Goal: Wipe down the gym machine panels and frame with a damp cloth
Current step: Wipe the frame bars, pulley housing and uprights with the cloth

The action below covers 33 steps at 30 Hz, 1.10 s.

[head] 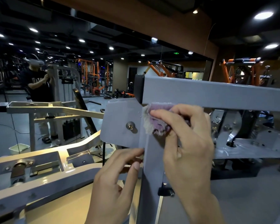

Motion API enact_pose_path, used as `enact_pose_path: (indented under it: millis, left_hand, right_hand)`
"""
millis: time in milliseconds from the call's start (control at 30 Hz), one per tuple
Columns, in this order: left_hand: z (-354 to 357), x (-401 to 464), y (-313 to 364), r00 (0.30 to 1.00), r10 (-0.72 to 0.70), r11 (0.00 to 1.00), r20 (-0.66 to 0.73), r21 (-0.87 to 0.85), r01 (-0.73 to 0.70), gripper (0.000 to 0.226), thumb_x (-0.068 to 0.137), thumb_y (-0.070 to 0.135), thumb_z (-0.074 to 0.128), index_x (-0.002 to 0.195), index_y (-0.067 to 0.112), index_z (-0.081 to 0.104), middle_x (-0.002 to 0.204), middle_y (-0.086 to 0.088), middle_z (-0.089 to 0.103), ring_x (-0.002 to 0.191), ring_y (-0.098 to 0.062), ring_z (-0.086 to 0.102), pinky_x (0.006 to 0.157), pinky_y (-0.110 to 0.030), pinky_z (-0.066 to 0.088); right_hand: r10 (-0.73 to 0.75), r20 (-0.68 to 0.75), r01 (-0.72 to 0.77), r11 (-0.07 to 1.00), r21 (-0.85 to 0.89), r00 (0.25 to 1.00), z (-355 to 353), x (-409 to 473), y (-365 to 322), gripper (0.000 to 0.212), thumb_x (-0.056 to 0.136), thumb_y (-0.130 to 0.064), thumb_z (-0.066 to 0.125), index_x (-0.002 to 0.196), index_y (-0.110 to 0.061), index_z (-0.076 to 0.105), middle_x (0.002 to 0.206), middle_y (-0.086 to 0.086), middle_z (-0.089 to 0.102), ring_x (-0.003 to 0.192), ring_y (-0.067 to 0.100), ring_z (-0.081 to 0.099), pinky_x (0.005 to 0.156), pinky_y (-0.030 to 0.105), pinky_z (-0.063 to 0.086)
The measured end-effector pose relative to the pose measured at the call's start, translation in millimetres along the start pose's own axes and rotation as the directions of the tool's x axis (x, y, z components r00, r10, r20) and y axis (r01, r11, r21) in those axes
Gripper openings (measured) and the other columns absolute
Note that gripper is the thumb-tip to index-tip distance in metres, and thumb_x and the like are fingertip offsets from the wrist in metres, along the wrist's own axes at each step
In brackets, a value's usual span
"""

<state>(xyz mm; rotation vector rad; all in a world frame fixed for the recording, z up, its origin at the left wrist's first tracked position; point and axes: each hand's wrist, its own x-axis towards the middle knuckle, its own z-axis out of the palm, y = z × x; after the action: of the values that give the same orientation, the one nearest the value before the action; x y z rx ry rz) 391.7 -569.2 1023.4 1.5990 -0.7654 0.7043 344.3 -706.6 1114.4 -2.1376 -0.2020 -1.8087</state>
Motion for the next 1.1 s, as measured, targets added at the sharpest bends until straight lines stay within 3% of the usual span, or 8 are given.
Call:
enact_pose_path:
  millis: [133,300,467,567,733,900,1000,1100]
  left_hand:
    - [0.5,-4.7,-4.6,1.000,-0.013,1.000,0.000,0.015,0.013,0.031,0.099,0.024,0.057,0.122,0.039,0.071,0.122,0.014,0.067,0.109,-0.012,0.069,0.078,-0.030,0.058]
    - [1.2,-5.4,-7.2,1.000,-0.018,1.000,0.017,0.015,0.018,0.034,0.099,0.023,0.056,0.125,0.039,0.070,0.124,0.013,0.067,0.112,-0.014,0.068,0.081,-0.032,0.059]
    - [2.1,-8.0,-7.9,1.000,-0.003,1.000,-0.006,0.027,0.004,0.037,0.098,0.019,0.059,0.123,0.043,0.070,0.123,0.016,0.067,0.111,-0.009,0.069,0.082,-0.018,0.053]
    - [1.9,-9.5,-10.3,1.000,0.007,1.000,-0.004,0.025,-0.006,0.032,0.097,0.018,0.062,0.122,0.037,0.071,0.122,0.015,0.068,0.111,-0.010,0.068,0.082,-0.021,0.055]
    - [-1.5,-8.6,-6.3,0.999,-0.027,1.000,0.030,0.012,0.026,0.028,0.100,0.028,0.060,0.123,0.039,0.071,0.120,0.017,0.067,0.111,-0.008,0.067,0.082,-0.016,0.051]
    - [-3.2,-11.6,-0.8,0.996,-0.068,0.998,0.059,0.011,0.068,0.030,0.103,0.029,0.057,0.127,0.044,0.068,0.122,0.021,0.066,0.114,-0.007,0.066,0.082,-0.013,0.050]
    - [-4.5,-19.2,-2.5,0.994,-0.075,0.997,0.079,0.032,0.072,0.031,0.101,0.023,0.059,0.127,0.036,0.070,0.118,0.022,0.066,0.110,-0.006,0.066,0.080,-0.009,0.048]
    - [-7.0,-25.8,-6.4,0.987,-0.115,0.993,0.115,0.041,0.111,0.039,0.100,0.008,0.063,0.129,0.035,0.068,0.118,0.024,0.065,0.111,-0.003,0.064,0.082,-0.009,0.048]
  right_hand:
    - [0.017,0.023,-0.018,0.999,0.027,1.000,1.9,-28.9,1.9,0.041,0.089,-0.002,0.046,0.108,-0.017,0.078,0.111,-0.004,0.052,0.102,0.010,0.045,0.086,0.016,0.043]
    - [-0.010,0.006,0.011,1.000,-0.017,1.000,2.5,3.0,-0.2,0.047,0.081,0.010,0.051,0.109,-0.017,0.078,0.109,0.002,0.055,0.102,0.014,0.046,0.084,0.017,0.041]
    - [-0.027,0.034,0.026,0.999,0.025,0.999,1.0,-23.0,2.8,0.038,0.090,-0.008,0.047,0.109,-0.018,0.078,0.111,-0.009,0.050,0.102,0.011,0.045,0.086,0.012,0.040]
    - [0.016,0.080,-0.019,0.999,0.031,0.997,2.9,-64.2,2.1,0.034,0.090,-0.012,0.048,0.097,-0.019,0.081,0.108,-0.011,0.051,0.095,0.009,0.045,0.082,0.009,0.039]
    - [-0.016,0.125,0.014,1.000,0.014,0.992,-2.2,-32.4,5.0,0.045,0.084,0.001,0.047,0.107,-0.023,0.078,0.110,-0.003,0.056,0.099,0.015,0.048,0.080,0.021,0.043]
    - [-0.024,0.086,0.024,1.000,-0.002,0.996,-5.8,-9.5,5.7,0.053,0.076,0.015,0.054,0.113,-0.016,0.076,0.112,0.001,0.055,0.106,0.014,0.047,0.091,0.016,0.040]
    - [0.000,0.165,-0.003,1.000,0.015,0.986,-5.7,-52.7,8.8,0.036,0.087,0.001,0.052,0.107,-0.013,0.079,0.111,-0.004,0.053,0.100,0.012,0.047,0.089,0.010,0.039]
    - [-0.001,0.237,-0.004,1.000,0.022,0.971,-9.0,-75.9,8.9,0.033,0.088,-0.011,0.051,0.104,-0.013,0.080,0.111,-0.008,0.052,0.098,0.010,0.047,0.087,0.008,0.040]
